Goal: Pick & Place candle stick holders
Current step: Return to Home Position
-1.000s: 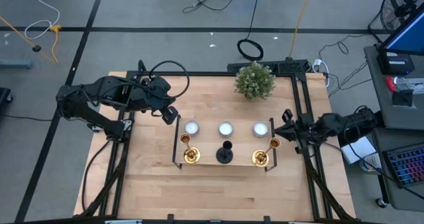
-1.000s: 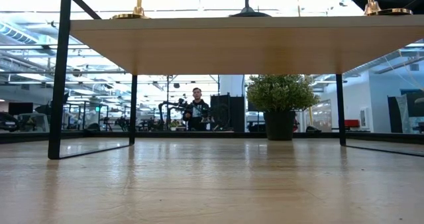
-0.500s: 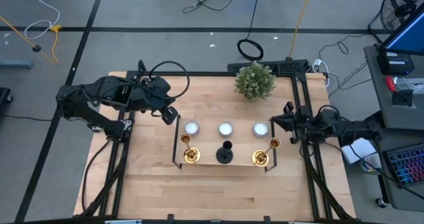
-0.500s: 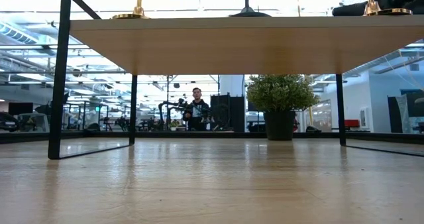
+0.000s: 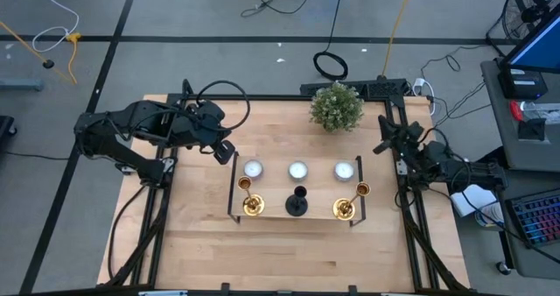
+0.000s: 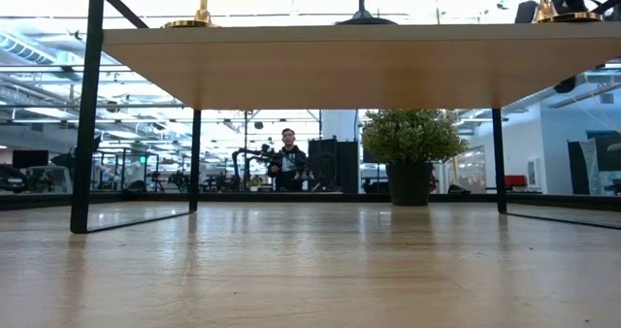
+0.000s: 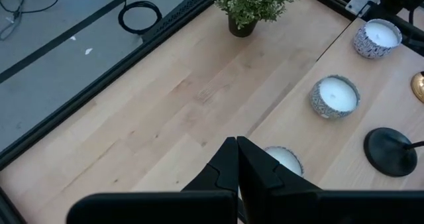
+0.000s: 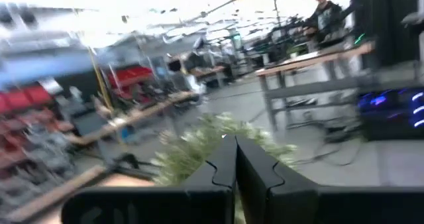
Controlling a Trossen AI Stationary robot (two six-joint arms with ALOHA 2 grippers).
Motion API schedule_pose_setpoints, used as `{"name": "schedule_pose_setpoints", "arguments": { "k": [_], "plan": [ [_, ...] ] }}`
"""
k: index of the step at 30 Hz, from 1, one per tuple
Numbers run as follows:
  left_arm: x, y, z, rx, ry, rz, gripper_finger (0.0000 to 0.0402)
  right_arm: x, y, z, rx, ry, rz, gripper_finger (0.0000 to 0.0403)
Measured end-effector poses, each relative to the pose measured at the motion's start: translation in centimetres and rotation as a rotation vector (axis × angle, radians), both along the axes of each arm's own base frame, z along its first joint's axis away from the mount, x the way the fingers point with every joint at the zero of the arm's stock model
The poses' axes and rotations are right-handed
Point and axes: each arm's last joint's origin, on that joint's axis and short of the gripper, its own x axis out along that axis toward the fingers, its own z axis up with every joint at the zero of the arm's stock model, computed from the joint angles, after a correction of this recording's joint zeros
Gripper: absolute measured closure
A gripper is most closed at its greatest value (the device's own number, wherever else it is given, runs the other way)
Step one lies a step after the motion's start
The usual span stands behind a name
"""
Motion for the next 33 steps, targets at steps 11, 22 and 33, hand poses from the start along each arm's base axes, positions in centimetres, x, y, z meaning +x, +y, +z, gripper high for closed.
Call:
{"name": "schedule_pose_setpoints", "arguments": {
  "k": [11,22,33],
  "plan": [
    [0.0,0.0,0.0,0.001,0.002,0.0,0.04,0.2,0.0,-3.0,0.117,0.212,-0.009,0.0403],
    [0.0,0.0,0.0,-0.023,-0.004,0.005,0.04,0.5,0.0,-5.7,0.194,0.242,-0.017,0.0403],
    [0.0,-0.1,0.0,-0.033,-0.005,0.003,0.04,0.5,-0.1,-5.8,0.177,0.273,-0.016,0.0403]
  ]
}}
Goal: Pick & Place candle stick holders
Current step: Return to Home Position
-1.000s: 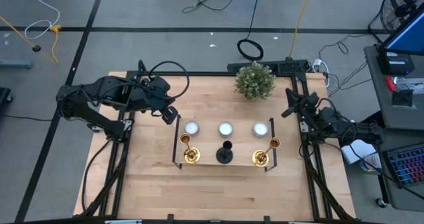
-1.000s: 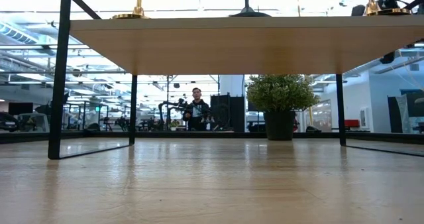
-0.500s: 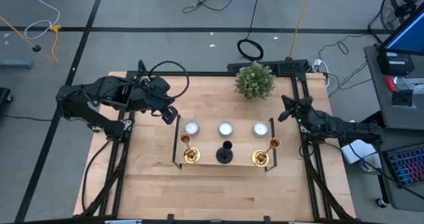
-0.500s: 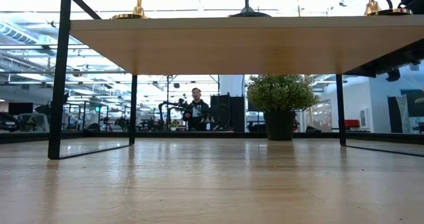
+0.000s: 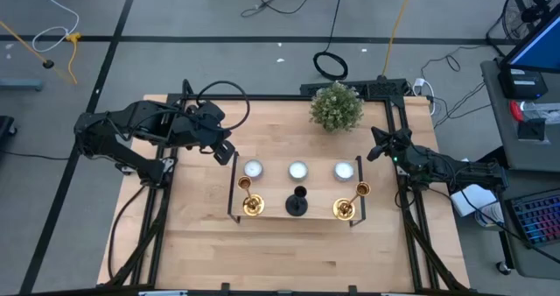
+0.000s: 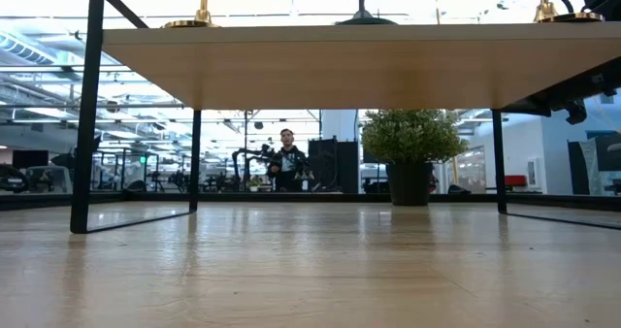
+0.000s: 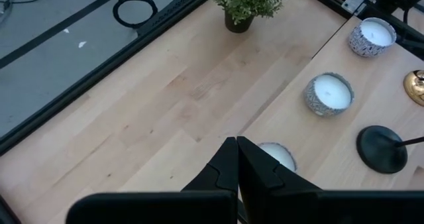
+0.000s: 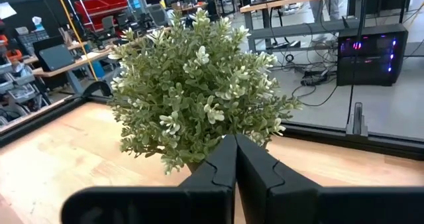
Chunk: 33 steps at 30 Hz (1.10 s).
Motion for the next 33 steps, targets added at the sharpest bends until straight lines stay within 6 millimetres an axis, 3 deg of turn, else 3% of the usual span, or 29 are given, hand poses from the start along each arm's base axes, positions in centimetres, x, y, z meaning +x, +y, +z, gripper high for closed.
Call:
{"name": "schedule_pose_setpoints", "arguments": {
  "k": [11,15,19,26,33],
  "plan": [
    [0.0,0.0,0.1,0.029,0.009,-0.029,0.04,0.0,0.0,0.1,-0.003,-0.01,0.001,0.0396],
    [0.1,-0.7,0.3,-0.097,-0.025,-0.158,0.0401,0.0,0.0,0.1,-0.003,-0.01,0.002,0.0396],
    [-0.1,-2.9,0.8,-0.243,-0.067,-0.371,0.0401,0.0,0.0,0.1,-0.003,-0.01,0.002,0.0398],
    [-4.1,-5.6,2.3,-0.273,-0.115,-0.53,0.0401,0.0,0.0,0.1,-0.003,-0.009,0.002,0.0399],
    [-9.9,-4.6,4.1,-0.176,-0.248,-0.518,0.0401,0.0,0.0,0.1,-0.003,-0.009,0.002,0.0399]
  ]
}}
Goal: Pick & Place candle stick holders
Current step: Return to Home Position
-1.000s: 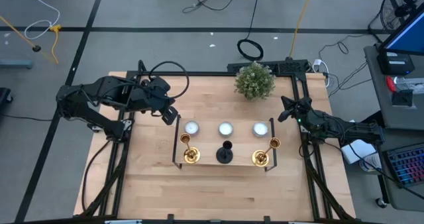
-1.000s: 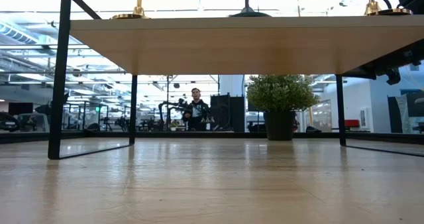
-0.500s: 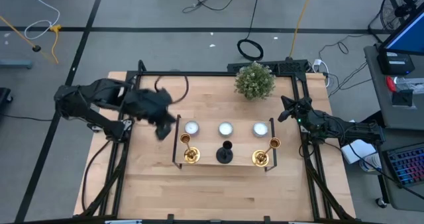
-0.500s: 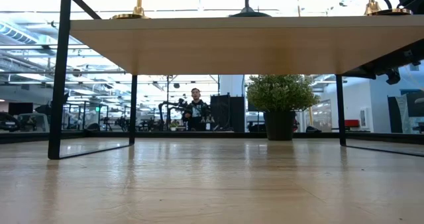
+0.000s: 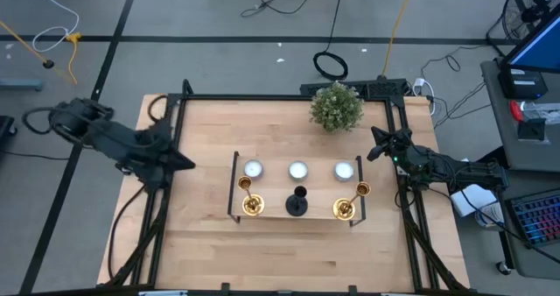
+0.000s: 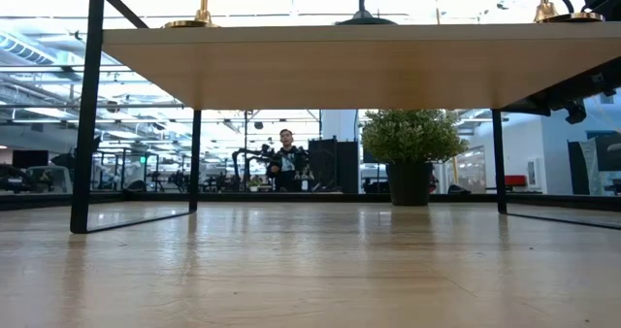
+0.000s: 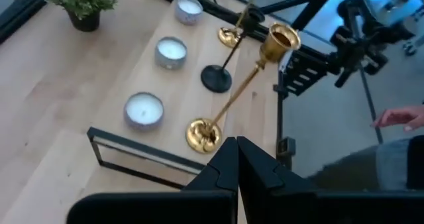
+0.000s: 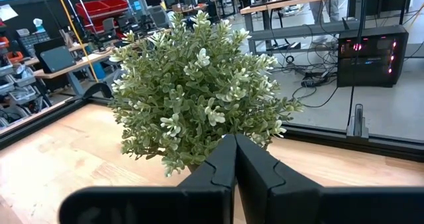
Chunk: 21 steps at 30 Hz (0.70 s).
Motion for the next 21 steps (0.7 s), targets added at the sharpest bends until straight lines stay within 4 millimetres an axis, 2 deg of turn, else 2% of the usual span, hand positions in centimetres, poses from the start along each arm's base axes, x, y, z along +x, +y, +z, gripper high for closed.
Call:
{"name": "schedule_pose_setpoints", "arguments": {
  "k": [3,6,13,21],
  "plan": [
    [-1.4,0.3,-0.8,-0.003,-0.012,-0.029,0.0401,0.0,0.0,0.0,0.0,0.0,0.0,0.0399],
    [-2.3,0.4,-2.9,-0.006,-0.005,-0.074,0.0401,0.0,0.0,0.0,0.0,0.0,0.0,0.0399],
    [-3.9,1.1,-9.4,-0.123,-0.137,-0.074,0.0401,0.0,0.0,0.0,0.0,0.0,0.0,0.0398],
    [-6.3,3.3,-16.9,-0.116,-0.256,0.114,0.0401,0.0,0.0,0.0,0.0,0.0,0.0,0.0399]
  ]
}}
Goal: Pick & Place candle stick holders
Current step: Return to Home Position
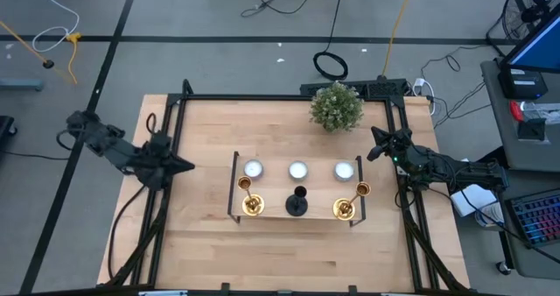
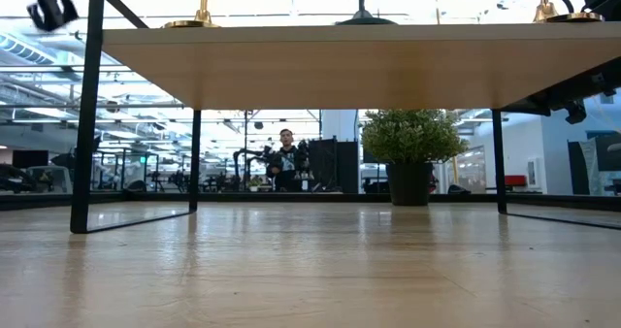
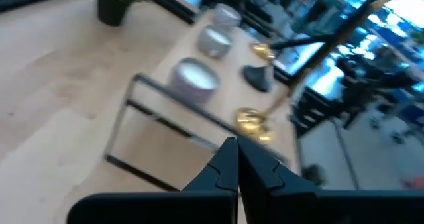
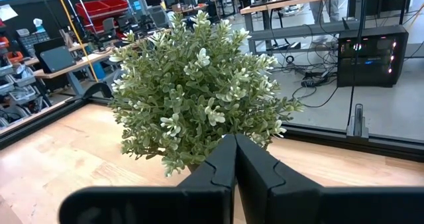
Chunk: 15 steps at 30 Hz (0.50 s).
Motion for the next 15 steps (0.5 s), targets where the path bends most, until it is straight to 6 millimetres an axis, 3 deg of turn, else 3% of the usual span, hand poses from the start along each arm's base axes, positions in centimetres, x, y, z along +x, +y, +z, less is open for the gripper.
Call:
{"name": "schedule_pose_setpoints", "arguments": {
  "k": [7,15],
  "plan": [
    [0.5,-0.2,-6.1,0.049,-0.105,0.027,0.0401,0.0,0.0,0.0,0.0,0.0,0.0,0.0398],
    [1.1,-0.2,-11.0,0.016,-0.19,0.067,0.0401,0.0,0.0,0.0,0.0,0.0,0.0,0.0399]
  ]
}}
